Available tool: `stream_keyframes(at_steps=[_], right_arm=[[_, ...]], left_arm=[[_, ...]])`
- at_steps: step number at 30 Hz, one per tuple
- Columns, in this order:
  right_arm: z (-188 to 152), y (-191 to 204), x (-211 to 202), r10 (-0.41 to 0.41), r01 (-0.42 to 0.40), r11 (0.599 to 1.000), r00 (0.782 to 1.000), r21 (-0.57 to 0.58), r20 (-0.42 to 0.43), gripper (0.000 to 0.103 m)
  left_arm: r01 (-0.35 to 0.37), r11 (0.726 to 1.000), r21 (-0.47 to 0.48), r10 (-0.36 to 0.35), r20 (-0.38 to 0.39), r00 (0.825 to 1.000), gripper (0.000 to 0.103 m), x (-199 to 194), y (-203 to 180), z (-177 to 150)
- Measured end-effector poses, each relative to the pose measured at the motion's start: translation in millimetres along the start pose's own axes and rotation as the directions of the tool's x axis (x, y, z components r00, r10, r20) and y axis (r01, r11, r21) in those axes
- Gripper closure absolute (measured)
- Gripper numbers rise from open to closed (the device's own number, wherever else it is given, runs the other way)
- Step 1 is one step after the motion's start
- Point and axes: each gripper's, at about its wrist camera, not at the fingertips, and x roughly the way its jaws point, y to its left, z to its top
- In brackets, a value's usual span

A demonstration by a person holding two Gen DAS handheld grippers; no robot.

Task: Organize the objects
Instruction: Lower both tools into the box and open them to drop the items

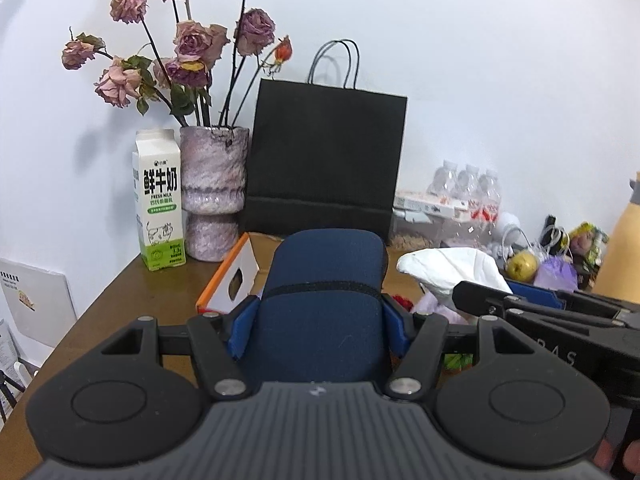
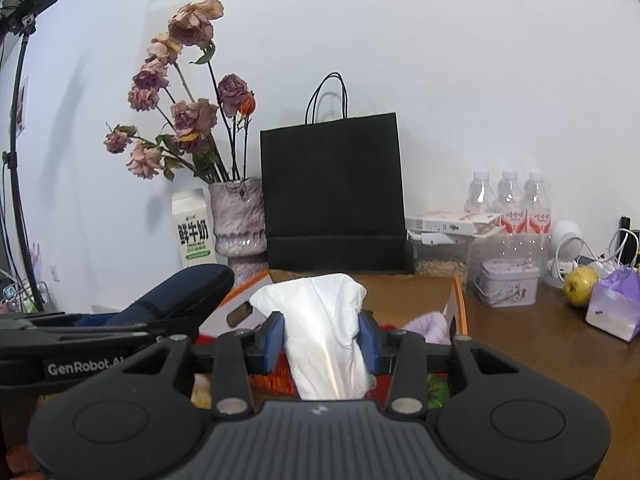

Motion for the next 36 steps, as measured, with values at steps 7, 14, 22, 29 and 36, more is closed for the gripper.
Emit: stream_keyframes(at_steps=[7, 14, 22, 29, 36], right_arm=[[11.8, 1.2, 23.7, 0.007, -0.007, 1.000, 1.000, 0.015, 0.029, 0.064], [21.3, -1.0, 46.1, 0.002, -0.003, 1.000, 0.999, 0.012, 0.037, 0.064], [26.4, -4.1, 71.6, -0.002, 0.001, 1.000, 1.000, 0.007, 0.028, 0.064], [28.1, -5.5, 94.1, -0.008, 0.008, 1.000, 1.000, -0.009, 0.013, 0.064], [28.9, -9.6, 115.8, -0.017, 0.017, 1.000, 1.000, -0.022, -0.005, 0.064]], left_arm=[[-0.016, 1.000, -0.008, 0.016, 0.010, 1.000, 0.039, 20.8, 4.0, 11.4], [-0.027, 0.999, -0.029, 0.027, 0.011, 1.000, 0.039, 42.1, 8.8, 22.9], [-0.045, 0.998, -0.043, 0.046, 0.019, 0.999, 0.039, 66.9, 15.9, 33.6], [-0.045, 0.998, -0.043, 0.045, 0.016, 0.999, 0.039, 87.5, 20.2, 40.9], [-0.044, 0.998, -0.042, 0.044, 0.005, 0.999, 0.039, 106.6, 24.7, 48.0]])
